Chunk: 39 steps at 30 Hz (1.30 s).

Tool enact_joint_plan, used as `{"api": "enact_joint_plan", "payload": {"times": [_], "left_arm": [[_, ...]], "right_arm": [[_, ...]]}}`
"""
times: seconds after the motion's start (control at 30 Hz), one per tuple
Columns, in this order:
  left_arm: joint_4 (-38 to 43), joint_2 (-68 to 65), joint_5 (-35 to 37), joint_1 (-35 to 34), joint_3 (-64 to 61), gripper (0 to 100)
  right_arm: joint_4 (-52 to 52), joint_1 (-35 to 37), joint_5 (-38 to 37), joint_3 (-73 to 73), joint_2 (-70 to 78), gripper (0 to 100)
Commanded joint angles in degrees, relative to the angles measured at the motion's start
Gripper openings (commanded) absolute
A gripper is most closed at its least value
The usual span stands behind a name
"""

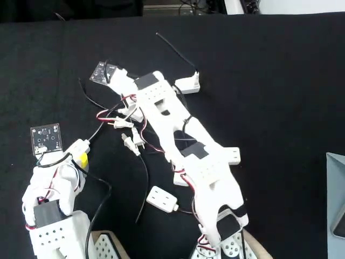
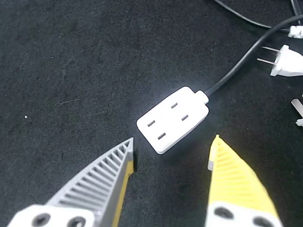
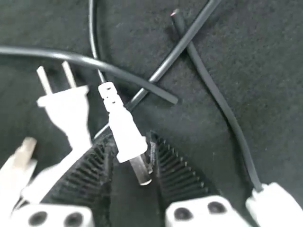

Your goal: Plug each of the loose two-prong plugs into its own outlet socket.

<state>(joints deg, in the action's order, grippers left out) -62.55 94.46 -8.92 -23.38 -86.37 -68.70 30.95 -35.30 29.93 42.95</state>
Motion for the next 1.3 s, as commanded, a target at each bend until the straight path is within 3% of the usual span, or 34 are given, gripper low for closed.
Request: {"api": "enact_joint_plan", "payload": {"times": [0.0, 0.27, 0.5, 0.6, 0.8, 1.27], "left_arm": [[1.1, 0.4, 0.4, -0.3, 0.2, 25], [1.1, 0.4, 0.4, -0.3, 0.2, 25], [1.2, 0.4, 0.4, -0.3, 0.2, 25], [1.3, 0.4, 0.4, -0.3, -0.2, 25], [1.3, 0.4, 0.4, -0.3, -0.3, 25], [1.3, 0.4, 0.4, -0.3, -0.3, 25]], "right_arm": [[-10.4, 0.2, 0.3, 8.4, -0.6, 1.1], [-28.3, -3.6, 10.4, 19.0, -0.2, 1.2], [-22.2, -7.4, 14.2, 10.1, 0.0, 1.4], [-17.4, -7.3, 14.2, 3.5, 0.0, 2.2], [-15.1, -7.2, 13.5, -0.8, -0.6, 19.7], [-14.6, -5.8, 1.5, -1.2, -0.1, 19.8]]}}
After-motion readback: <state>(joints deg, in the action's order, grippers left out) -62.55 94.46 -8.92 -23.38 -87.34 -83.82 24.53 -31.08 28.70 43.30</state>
